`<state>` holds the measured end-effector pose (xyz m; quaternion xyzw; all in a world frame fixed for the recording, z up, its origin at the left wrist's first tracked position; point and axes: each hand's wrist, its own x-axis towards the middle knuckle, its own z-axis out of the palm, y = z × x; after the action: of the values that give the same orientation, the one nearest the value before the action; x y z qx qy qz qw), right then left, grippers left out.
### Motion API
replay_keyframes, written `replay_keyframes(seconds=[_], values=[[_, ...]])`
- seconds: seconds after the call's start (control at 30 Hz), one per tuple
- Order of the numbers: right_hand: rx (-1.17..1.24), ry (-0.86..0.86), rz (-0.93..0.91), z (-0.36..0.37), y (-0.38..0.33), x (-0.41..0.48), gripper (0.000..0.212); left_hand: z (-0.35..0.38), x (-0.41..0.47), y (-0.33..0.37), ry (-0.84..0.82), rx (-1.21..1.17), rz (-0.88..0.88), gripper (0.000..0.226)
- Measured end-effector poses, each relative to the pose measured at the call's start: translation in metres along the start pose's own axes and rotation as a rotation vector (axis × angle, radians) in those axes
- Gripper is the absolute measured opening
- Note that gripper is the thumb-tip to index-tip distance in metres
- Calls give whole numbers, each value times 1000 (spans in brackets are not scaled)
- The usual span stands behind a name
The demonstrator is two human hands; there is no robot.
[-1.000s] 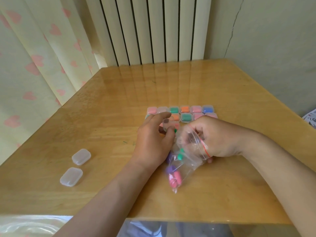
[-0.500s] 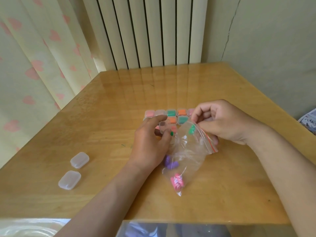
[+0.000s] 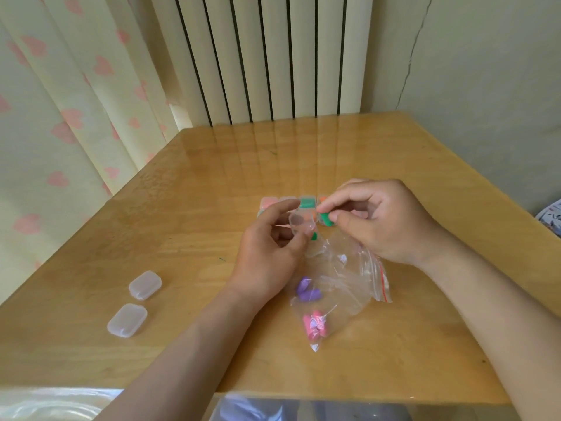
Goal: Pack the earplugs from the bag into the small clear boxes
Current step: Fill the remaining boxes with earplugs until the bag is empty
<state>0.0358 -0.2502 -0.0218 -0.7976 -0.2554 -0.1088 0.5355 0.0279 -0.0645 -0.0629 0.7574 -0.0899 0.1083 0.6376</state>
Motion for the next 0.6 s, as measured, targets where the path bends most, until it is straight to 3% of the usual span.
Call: replay_keyframes(seconds=[0.37, 0.6], values=[[-169, -73, -41, 14, -2, -3, 23, -10, 6, 0, -60, -282, -127, 17], [-174, -21, -89, 21, 1, -3, 17, -12, 9, -1, -44, -471, -197, 20]])
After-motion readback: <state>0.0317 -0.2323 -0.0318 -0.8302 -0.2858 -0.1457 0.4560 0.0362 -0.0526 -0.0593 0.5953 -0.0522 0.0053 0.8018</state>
